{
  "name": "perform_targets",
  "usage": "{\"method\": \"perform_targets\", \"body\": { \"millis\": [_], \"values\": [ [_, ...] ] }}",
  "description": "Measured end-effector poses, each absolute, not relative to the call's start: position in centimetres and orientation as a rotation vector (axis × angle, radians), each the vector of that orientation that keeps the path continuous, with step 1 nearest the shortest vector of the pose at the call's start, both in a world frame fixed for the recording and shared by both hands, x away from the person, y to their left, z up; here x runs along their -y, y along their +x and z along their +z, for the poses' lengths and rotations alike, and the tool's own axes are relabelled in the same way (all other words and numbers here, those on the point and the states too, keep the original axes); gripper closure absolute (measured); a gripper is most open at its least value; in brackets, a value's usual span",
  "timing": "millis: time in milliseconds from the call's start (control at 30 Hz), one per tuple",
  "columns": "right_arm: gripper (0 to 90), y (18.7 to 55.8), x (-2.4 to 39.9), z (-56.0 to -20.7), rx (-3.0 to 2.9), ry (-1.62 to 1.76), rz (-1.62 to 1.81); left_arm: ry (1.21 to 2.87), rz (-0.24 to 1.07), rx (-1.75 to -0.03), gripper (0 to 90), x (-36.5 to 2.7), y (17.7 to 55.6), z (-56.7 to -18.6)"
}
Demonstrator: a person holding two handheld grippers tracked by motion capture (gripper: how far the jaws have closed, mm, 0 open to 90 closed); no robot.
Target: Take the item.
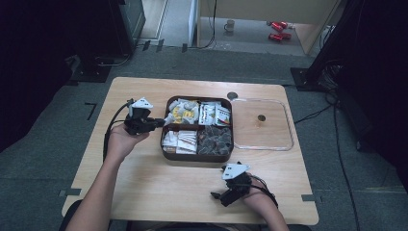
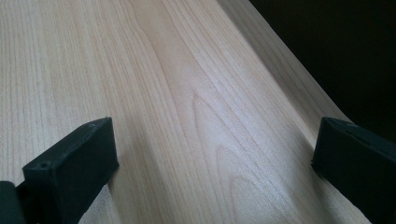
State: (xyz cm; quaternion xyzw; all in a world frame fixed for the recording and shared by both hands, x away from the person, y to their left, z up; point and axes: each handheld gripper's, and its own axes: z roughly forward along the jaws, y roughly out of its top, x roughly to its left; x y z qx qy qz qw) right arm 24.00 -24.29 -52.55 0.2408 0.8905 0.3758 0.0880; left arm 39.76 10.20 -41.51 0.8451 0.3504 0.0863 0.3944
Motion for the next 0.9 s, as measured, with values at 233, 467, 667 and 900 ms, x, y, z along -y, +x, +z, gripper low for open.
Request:
{"method": "perform_targets", "body": {
  "millis": [233, 467, 667, 900],
  "values": [
    [0.0, 24.0, 24.3, -52.6, -2.653, 0.714, 1.119, 2.139, 0.234, -0.941, 87.7, -11.5, 39.9, -42.2],
    [0.0, 24.1, 24.3, -52.6, -2.655, 0.711, 1.121, 2.129, 0.219, -1.027, 87.5, -13.5, 40.7, -43.7],
    [0.0, 24.1, 24.2, -52.6, -2.655, 0.711, 1.121, 2.145, 0.214, -1.090, 87.5, -14.5, 41.6, -45.0],
    [0.0, 24.1, 24.2, -52.6, -2.655, 0.709, 1.122, 2.184, 0.259, -1.114, 87.3, -14.5, 42.5, -46.5]
  ]
}}
